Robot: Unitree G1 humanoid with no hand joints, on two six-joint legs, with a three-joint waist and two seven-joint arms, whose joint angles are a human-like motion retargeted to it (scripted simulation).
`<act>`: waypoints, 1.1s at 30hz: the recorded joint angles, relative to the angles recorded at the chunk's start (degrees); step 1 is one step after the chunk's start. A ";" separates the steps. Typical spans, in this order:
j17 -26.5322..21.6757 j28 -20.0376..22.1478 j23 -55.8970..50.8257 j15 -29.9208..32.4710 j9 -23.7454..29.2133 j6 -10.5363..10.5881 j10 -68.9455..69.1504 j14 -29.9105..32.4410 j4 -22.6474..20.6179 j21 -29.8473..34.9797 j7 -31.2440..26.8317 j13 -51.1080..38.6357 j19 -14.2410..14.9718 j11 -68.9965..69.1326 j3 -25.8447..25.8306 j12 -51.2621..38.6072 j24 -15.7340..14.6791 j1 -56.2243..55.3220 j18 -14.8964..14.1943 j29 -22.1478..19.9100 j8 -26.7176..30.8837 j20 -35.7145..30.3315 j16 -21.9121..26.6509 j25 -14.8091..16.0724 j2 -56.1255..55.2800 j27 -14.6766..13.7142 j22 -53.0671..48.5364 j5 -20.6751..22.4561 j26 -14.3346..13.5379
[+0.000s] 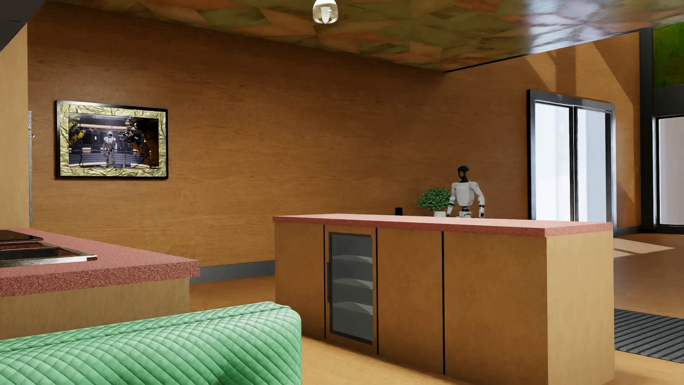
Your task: Walk towards the counter
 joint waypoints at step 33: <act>-3.10 0.00 1.17 6.50 -2.69 1.68 -16.42 4.45 2.85 -4.02 0.00 1.66 0.00 1.01 0.60 1.59 0.00 6.52 0.00 0.00 0.00 3.38 0.94 0.00 -0.14 0.00 -4.25 -0.47 0.00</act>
